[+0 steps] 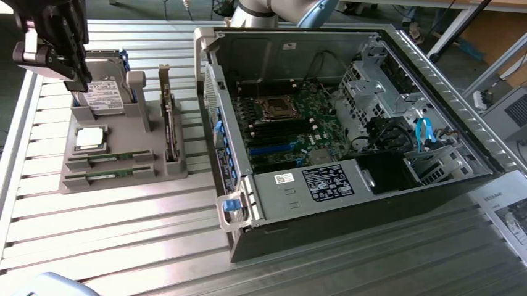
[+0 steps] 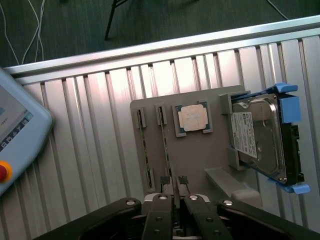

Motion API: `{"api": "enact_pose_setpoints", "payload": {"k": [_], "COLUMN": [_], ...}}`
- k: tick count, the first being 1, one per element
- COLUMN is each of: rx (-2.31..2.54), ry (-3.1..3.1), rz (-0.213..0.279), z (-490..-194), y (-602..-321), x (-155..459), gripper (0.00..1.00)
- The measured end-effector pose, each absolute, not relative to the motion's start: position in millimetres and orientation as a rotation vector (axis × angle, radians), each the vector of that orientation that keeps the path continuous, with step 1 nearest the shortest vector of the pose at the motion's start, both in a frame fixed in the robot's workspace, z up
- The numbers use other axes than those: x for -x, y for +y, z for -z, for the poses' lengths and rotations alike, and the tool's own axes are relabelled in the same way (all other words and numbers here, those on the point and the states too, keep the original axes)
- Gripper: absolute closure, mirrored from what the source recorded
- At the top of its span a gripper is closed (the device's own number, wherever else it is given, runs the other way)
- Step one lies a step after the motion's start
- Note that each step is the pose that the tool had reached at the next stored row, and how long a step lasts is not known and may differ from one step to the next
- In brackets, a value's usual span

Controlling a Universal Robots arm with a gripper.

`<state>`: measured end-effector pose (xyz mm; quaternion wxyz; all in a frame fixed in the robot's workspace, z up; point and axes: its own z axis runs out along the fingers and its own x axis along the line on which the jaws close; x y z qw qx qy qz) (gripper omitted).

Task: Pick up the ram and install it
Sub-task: 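Pick up the ram and move it above insertion slot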

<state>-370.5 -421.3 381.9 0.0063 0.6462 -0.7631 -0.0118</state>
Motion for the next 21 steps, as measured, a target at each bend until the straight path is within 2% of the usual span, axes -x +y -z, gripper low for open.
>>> {"api": "enact_pose_setpoints", "payload": {"k": [1,15,21], "rx": [-2.022,-2.045,-2.046], "ry": [-2.388,-2.368,-2.369], "rz": [0.037,0.037,0.04], "z": [-381.9,-381.8,-373.2], "y": [-421.4,-421.3,-421.5], "x": [370.5,370.5,370.5], "gripper": [0.76,0.76,0.76]}}
